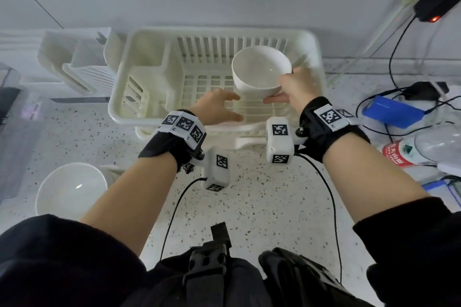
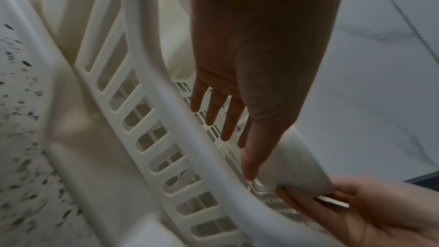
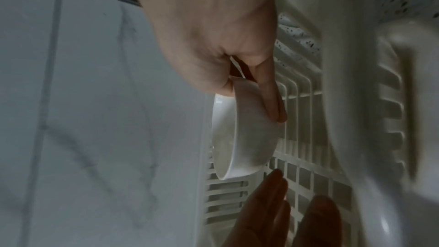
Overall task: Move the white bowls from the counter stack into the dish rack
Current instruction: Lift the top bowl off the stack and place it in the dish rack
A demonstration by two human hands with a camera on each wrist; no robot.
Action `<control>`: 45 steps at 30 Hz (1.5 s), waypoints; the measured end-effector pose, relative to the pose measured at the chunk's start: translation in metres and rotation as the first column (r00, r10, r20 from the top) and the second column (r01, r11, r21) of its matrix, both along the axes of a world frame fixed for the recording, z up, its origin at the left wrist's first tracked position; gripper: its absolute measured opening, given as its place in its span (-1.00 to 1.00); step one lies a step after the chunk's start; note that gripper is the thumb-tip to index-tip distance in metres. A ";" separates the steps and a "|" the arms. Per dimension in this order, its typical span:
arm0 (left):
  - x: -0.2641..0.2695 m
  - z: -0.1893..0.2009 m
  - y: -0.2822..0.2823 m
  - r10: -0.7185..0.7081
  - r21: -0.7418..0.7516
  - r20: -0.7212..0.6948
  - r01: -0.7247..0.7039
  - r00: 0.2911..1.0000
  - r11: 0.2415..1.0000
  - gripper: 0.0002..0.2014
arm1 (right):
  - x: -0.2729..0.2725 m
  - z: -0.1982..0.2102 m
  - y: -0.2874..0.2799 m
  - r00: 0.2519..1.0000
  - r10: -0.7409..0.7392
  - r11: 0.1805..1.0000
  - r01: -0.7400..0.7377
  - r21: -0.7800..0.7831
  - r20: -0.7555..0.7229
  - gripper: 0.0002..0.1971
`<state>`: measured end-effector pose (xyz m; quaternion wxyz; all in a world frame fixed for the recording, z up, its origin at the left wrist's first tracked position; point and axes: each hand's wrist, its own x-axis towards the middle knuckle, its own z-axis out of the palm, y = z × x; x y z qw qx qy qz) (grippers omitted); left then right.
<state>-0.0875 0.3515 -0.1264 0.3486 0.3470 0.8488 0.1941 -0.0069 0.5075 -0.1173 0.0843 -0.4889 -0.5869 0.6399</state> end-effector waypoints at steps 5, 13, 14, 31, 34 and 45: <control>-0.010 -0.011 0.011 -0.034 -0.124 0.032 0.038 0.999 0.992 -0.45 | -0.020 -0.020 0.010 0.999 -0.023 0.998 0.025 -0.063 0.037 -0.43; -0.006 -0.023 0.011 -0.041 -0.202 0.075 0.055 0.996 0.978 -0.46 | -0.028 -0.030 0.011 0.996 -0.076 0.996 0.078 -0.041 0.039 -0.49; -0.006 -0.022 0.010 -0.049 -0.200 0.071 0.063 0.996 0.978 -0.46 | -0.028 -0.031 0.012 0.996 -0.078 0.996 0.079 -0.027 0.042 -0.49; -0.001 -0.026 0.003 0.042 -0.164 0.042 -0.035 0.998 0.986 -0.44 | -0.011 -0.032 0.001 0.975 0.174 0.968 -0.196 0.159 0.140 -0.37; 0.004 -0.019 -0.002 0.045 -0.113 0.012 -0.043 0.999 0.993 -0.47 | -0.002 -0.029 -0.006 0.967 0.217 0.941 -0.244 0.233 0.133 -0.44; 0.050 0.023 -0.057 0.148 0.214 -0.099 -0.124 0.984 0.969 -0.58 | 0.057 0.017 -0.082 0.959 0.206 0.831 -0.066 0.553 -0.194 -0.82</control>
